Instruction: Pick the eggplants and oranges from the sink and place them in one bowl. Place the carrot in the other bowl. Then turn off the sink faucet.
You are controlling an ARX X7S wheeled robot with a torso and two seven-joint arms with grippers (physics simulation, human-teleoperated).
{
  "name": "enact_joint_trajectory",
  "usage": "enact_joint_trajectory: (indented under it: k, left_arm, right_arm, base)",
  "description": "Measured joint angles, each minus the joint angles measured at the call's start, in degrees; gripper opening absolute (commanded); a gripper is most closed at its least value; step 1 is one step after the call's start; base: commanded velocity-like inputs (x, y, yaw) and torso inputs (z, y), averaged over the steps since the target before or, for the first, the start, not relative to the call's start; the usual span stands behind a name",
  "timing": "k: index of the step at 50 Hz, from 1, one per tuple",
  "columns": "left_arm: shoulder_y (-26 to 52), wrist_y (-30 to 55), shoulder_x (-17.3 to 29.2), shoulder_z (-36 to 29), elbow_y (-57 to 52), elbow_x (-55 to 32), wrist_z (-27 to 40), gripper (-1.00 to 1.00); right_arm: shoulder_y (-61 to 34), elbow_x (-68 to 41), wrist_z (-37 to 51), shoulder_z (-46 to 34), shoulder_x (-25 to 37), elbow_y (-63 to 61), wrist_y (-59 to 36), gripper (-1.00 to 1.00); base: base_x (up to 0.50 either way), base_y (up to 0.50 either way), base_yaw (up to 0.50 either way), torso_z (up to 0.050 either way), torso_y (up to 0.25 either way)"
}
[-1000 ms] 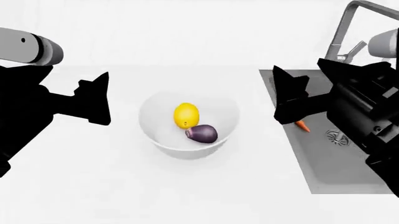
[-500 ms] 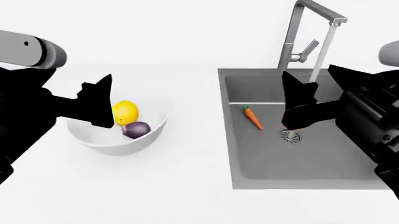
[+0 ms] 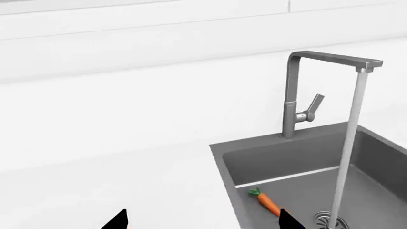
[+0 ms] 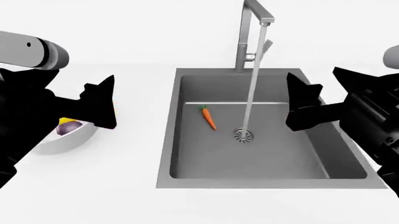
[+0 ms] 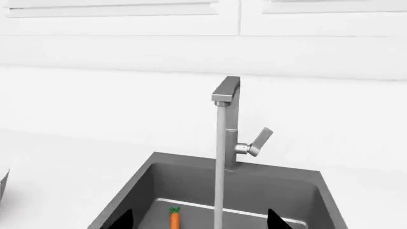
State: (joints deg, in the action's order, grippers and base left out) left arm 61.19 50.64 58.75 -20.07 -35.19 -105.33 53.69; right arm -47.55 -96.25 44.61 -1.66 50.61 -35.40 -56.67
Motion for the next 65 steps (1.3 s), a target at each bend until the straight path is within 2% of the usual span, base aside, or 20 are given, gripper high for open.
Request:
enact_joint_trajectory:
  k: [28,38,65]
  left_arm:
    - [-1.87,-1.05,-0.36,0.21,0.48,1.94,-1.62,1.0]
    - [-1.88,-0.94,-0.58,0.01,0.88,2.67,-2.19,1.0]
    - [-1.66,-0.57,-1.01,-0.6,1.47,3.59,-2.75,1.0]
  right_arm:
    - [-0.09,1.63,-0.35,-0.93,-0.69,0.47,0.61,1.0]
    - [0.08,3.22,-0.85,-1.16,-1.01,0.33,1.0,1.0]
    - [0.83,5.52,-2.11,-2.1,-1.02,0.14,1.28,1.0]
  base:
    - [0.0,-0.5,0.0,0.0,0.0]
    - [0.06,-0.11,0.0,0.0,0.0]
    - [0.26,-0.07,0.0,0.0,0.0]
